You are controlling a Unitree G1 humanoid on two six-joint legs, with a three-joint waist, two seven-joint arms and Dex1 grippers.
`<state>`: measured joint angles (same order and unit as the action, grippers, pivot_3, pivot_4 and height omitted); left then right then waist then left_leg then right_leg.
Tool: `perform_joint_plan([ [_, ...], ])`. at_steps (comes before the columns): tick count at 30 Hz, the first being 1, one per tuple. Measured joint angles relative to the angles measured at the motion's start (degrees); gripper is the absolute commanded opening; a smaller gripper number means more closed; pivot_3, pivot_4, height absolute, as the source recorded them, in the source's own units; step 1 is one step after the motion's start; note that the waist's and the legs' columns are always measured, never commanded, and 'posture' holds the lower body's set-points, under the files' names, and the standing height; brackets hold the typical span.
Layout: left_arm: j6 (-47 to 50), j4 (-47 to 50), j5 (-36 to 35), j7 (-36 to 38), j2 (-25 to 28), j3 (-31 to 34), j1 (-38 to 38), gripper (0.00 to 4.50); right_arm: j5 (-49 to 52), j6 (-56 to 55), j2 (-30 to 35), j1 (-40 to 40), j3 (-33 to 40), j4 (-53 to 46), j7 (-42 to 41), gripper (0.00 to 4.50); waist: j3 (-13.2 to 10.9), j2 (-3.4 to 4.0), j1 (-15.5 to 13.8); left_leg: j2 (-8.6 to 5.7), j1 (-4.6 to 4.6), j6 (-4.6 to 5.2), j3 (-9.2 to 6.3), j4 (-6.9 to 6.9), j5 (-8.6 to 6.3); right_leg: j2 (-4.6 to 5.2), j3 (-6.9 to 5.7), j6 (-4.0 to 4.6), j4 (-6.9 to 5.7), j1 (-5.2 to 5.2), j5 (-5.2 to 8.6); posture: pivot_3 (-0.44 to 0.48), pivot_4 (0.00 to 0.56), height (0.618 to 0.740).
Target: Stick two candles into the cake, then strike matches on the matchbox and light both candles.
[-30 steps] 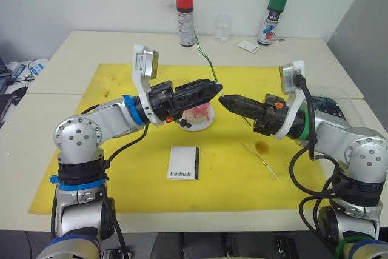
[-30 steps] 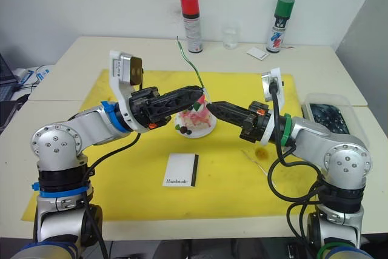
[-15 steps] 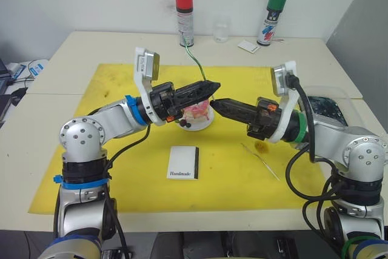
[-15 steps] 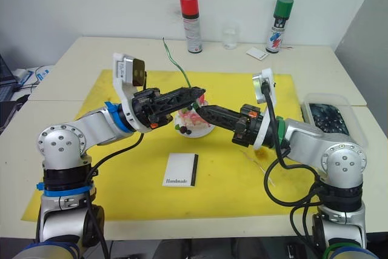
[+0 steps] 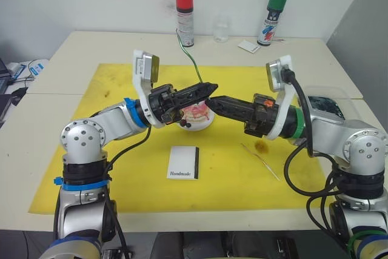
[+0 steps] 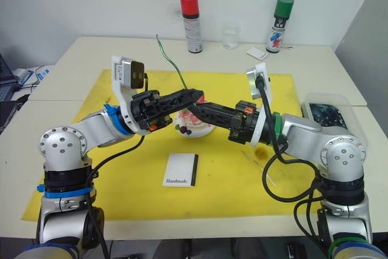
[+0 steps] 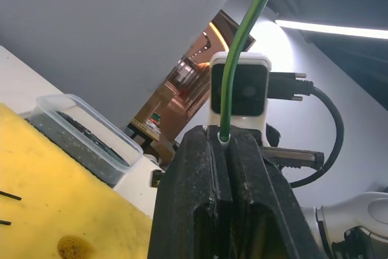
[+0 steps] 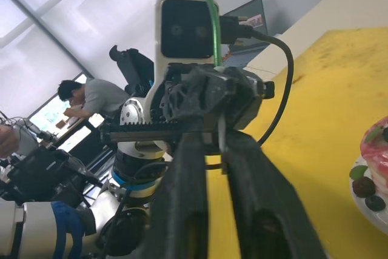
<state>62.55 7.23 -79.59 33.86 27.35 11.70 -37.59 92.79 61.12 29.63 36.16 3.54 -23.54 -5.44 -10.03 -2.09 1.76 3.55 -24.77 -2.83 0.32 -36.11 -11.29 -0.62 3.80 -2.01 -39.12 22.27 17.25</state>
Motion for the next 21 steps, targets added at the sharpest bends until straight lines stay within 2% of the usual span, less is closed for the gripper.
perform_joint_plan([
  [5, -8.9, -1.1, 13.5, 5.9, 7.2, -0.5, -2.5, 0.0, -14.2, -0.7, 9.1, 0.0, -3.2, -3.6, -9.4, 3.42, 0.0, 0.01, -0.1, -0.01, 0.0, 0.0, 0.02, 0.03, 0.0, -0.02, 0.01, 0.0, 0.08, 0.02, 0.0, 0.0, 0.15, 0.74],
  [8, -17.8, -2.6, 25.0, 12.0, 10.9, -4.2, -2.4, 0.0, -25.6, -3.5, 13.3, 0.3, -7.5, -6.1, -15.8, 4.45, 0.0, 0.01, -0.1, -0.01, 0.0, 0.0, 0.03, 0.05, 0.0, -0.02, 0.01, 0.03, 0.1, 0.04, 0.02, 0.0, 0.15, 0.74],
  [10, -24.3, -5.0, 32.4, 15.0, 11.4, -7.0, -1.7, 0.0, -32.2, -5.8, 14.6, 0.7, -10.4, -7.6, -19.2, 4.45, 0.0, 0.01, -0.1, 0.0, 0.0, 0.0, 0.03, 0.06, 0.0, -0.02, 0.0, 0.05, 0.11, 0.04, 0.03, 0.0, 0.15, 0.74],
  [14, -33.5, -9.6, 41.3, 17.7, 9.4, -9.6, 0.9, 0.0, -40.3, -8.6, 13.9, 0.9, -14.5, -8.4, -22.4, 4.45, 0.0, 0.01, -0.1, 0.03, -0.04, 0.0, 0.04, 0.05, 0.0, -0.01, 0.0, 0.05, 0.1, 0.06, 0.03, 0.0, 0.15, 0.74],
  [21, -43.3, -16.9, 49.3, 18.6, 4.0, -10.2, 0.9, 0.0, -51.9, -11.9, 11.2, 0.5, -19.2, -8.3, -24.3, 4.45, 0.0, 0.01, -0.1, 0.02, -0.06, 0.0, 0.01, 0.02, 0.0, -0.01, -0.02, 0.05, 0.07, 0.06, 0.02, 0.0, 0.15, 0.74],
])
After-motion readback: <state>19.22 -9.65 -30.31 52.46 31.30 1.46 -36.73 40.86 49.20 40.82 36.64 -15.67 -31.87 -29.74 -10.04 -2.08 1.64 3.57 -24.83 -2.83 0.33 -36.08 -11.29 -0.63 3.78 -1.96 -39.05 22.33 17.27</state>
